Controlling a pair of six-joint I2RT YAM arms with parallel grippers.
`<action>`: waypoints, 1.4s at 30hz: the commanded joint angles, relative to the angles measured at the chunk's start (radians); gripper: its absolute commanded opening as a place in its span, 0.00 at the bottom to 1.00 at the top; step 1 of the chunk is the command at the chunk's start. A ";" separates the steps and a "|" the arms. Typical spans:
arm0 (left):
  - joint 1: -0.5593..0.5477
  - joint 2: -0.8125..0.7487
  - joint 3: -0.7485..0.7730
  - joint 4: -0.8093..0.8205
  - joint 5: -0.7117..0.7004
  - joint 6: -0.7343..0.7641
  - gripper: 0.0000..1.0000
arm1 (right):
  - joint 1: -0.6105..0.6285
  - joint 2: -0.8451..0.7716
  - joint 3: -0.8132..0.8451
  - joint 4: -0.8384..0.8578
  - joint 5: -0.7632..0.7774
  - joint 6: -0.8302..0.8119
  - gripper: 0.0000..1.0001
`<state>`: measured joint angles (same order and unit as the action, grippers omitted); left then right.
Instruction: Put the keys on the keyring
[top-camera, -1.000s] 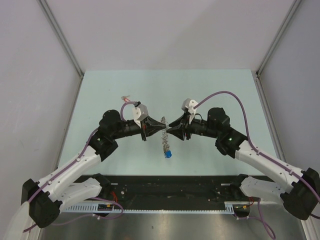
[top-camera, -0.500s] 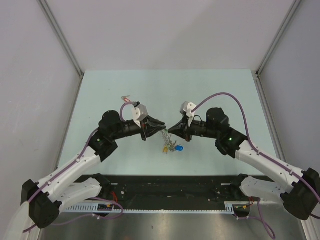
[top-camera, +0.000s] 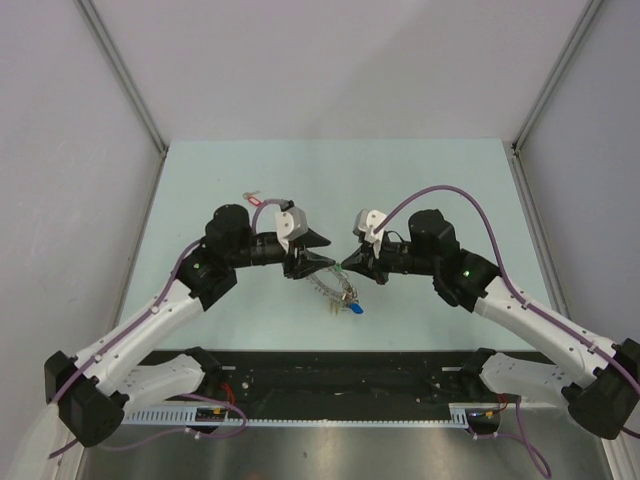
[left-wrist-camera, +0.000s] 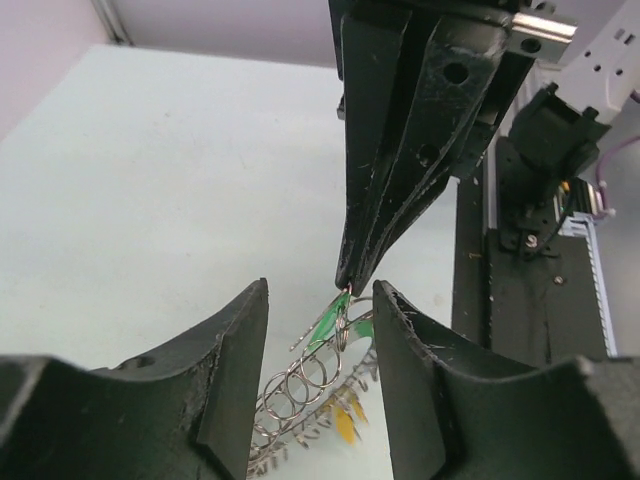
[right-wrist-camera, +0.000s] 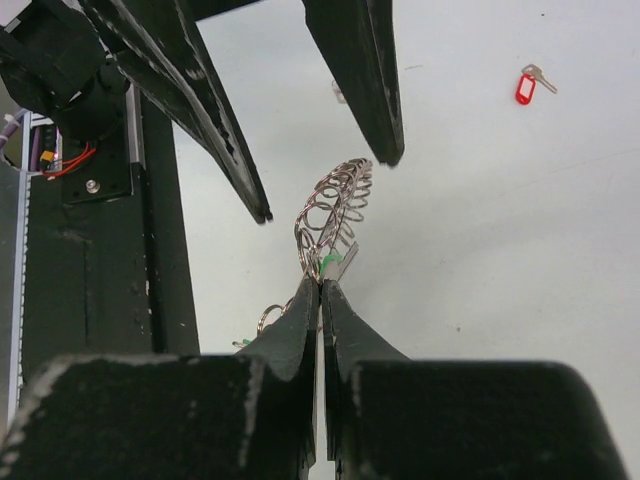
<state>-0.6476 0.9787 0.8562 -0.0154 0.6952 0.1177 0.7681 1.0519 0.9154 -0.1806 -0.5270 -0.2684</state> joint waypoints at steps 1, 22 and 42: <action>0.003 0.052 0.064 -0.112 0.076 0.056 0.50 | 0.016 -0.007 0.060 0.007 0.028 -0.043 0.00; -0.030 0.167 0.147 -0.310 0.115 0.181 0.28 | 0.027 -0.015 0.066 -0.002 0.021 -0.054 0.00; -0.004 0.048 0.058 -0.088 -0.023 0.014 0.00 | 0.033 -0.047 0.065 -0.102 0.128 -0.022 0.00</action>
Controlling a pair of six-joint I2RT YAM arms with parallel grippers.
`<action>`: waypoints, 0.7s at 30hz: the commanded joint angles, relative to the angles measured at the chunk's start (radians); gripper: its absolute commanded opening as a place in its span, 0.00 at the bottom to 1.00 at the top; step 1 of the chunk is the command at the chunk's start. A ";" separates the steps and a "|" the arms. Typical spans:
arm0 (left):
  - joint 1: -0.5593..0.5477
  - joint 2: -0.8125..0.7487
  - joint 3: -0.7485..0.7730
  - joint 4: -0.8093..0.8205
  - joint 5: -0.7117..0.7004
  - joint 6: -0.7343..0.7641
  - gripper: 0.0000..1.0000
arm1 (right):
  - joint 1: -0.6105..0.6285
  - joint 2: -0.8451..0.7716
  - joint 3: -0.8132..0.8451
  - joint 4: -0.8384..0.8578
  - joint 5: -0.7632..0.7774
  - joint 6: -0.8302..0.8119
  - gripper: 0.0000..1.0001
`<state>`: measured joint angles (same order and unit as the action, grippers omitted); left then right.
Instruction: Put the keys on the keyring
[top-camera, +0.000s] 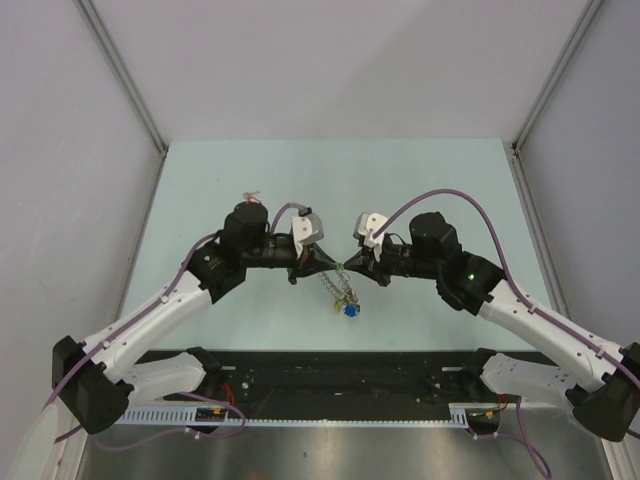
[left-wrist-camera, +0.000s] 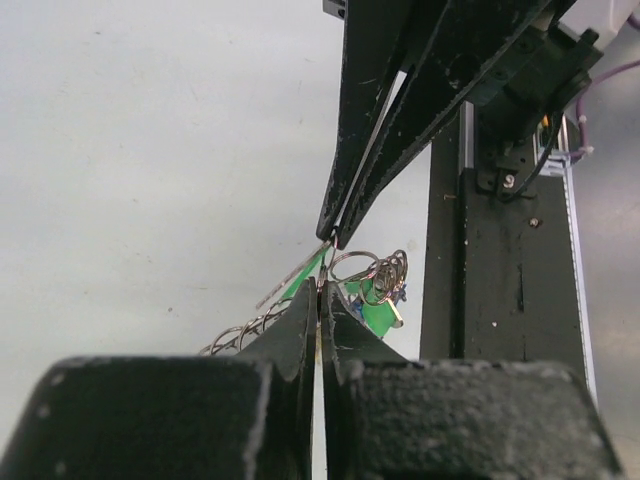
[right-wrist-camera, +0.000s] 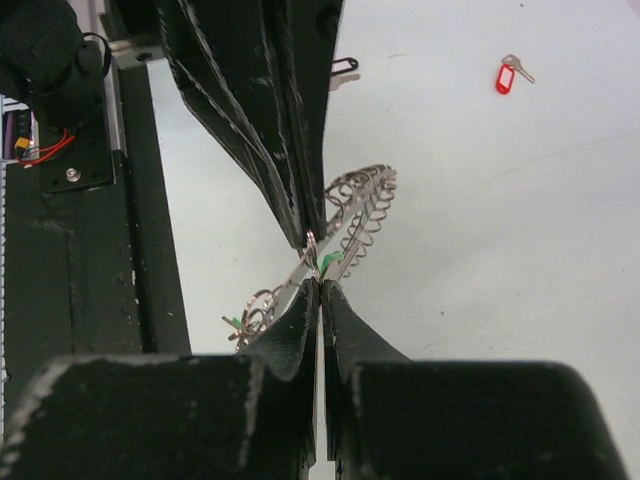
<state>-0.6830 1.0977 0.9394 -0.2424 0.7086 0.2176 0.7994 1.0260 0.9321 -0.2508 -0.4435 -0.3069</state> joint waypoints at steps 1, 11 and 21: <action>0.036 -0.091 -0.045 0.167 -0.037 -0.102 0.01 | 0.004 -0.018 0.045 -0.038 0.048 0.017 0.00; 0.048 -0.136 -0.076 0.238 -0.061 -0.169 0.01 | 0.014 0.013 0.037 0.027 0.078 0.037 0.00; 0.080 -0.235 -0.108 0.290 -0.274 -0.211 0.50 | -0.066 0.009 0.051 0.081 0.109 0.072 0.00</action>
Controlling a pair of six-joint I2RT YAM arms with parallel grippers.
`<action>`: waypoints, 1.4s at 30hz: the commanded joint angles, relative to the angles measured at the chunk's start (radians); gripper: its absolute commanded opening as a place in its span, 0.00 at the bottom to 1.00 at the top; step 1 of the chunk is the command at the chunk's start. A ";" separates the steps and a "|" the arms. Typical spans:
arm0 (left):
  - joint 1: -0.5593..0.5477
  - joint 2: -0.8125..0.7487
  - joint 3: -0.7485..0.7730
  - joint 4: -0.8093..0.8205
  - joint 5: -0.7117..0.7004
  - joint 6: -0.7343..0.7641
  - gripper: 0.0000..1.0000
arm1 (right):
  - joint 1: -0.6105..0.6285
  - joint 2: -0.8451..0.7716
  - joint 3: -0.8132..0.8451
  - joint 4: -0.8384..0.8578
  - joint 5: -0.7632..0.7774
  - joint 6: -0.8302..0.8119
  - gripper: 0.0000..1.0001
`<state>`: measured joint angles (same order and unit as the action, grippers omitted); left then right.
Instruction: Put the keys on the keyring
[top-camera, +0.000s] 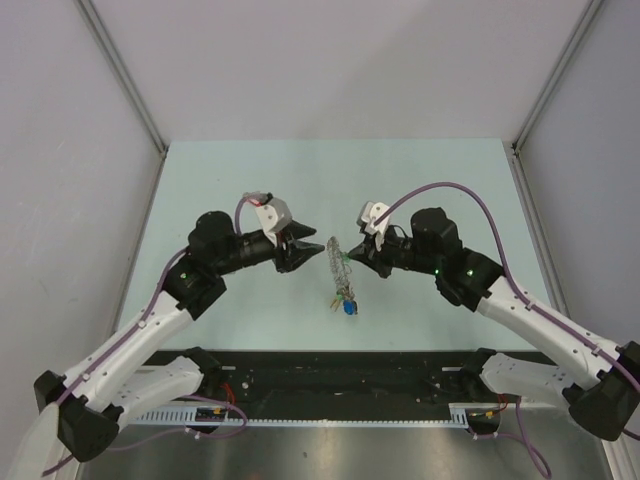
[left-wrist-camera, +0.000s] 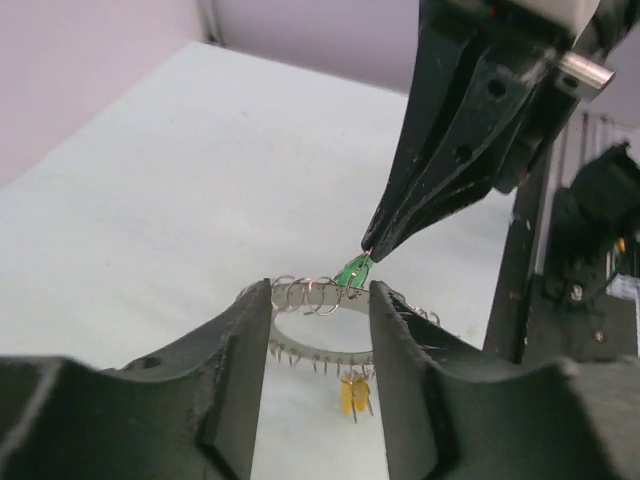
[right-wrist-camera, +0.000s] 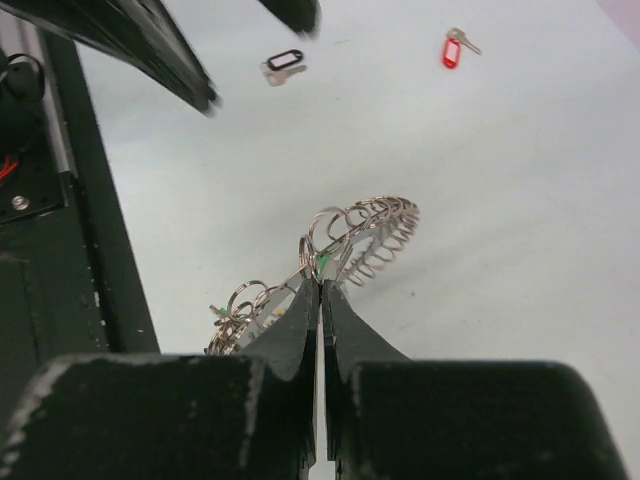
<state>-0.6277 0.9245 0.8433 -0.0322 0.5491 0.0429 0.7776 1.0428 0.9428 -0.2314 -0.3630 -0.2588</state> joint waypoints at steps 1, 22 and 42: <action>0.031 -0.073 -0.018 0.084 -0.162 -0.037 0.53 | -0.055 -0.004 0.047 0.061 0.030 0.026 0.00; 0.355 -0.242 -0.040 0.057 -0.541 -0.321 1.00 | -0.601 0.352 0.108 0.340 0.200 0.289 0.00; 0.356 -0.590 -0.033 -0.245 -0.741 -0.232 1.00 | -1.000 -0.039 -0.268 0.124 0.348 0.624 0.69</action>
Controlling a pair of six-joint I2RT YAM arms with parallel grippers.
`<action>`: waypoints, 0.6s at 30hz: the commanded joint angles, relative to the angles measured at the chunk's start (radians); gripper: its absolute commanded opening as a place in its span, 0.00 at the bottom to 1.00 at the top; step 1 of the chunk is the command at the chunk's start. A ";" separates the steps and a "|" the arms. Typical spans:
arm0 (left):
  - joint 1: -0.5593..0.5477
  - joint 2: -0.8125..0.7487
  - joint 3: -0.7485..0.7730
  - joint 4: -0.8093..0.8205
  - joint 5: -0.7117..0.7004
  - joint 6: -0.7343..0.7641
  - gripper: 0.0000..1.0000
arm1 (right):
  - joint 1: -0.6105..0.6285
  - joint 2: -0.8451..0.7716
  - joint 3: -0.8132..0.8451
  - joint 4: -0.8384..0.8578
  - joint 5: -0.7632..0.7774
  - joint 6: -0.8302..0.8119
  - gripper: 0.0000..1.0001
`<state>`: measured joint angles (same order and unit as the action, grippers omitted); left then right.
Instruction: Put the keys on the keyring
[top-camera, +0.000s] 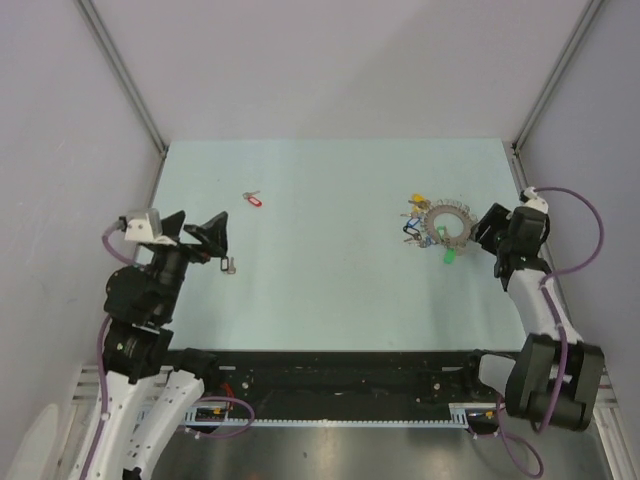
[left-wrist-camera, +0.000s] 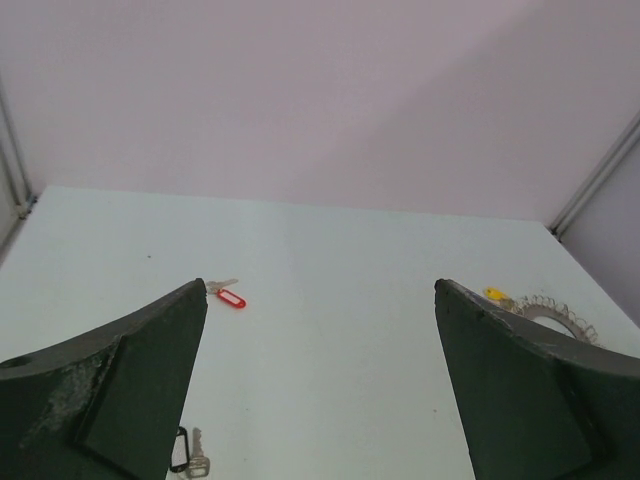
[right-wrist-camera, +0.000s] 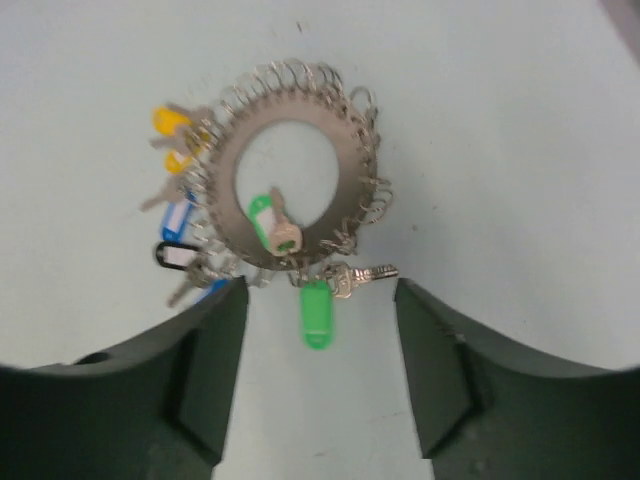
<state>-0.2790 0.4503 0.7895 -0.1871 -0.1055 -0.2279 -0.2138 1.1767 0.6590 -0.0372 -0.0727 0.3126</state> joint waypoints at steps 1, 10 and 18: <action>0.008 -0.148 0.013 -0.107 -0.098 0.045 1.00 | -0.012 -0.255 0.017 -0.085 0.065 0.057 0.79; 0.008 -0.533 -0.039 -0.152 -0.178 0.071 1.00 | 0.065 -0.730 0.050 -0.144 0.283 0.089 1.00; 0.009 -0.593 -0.061 -0.224 -0.273 -0.036 1.00 | 0.192 -1.092 0.048 -0.151 0.505 0.086 1.00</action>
<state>-0.2783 0.0044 0.7586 -0.3756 -0.3023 -0.1856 -0.0505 0.2146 0.6872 -0.1638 0.2775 0.3889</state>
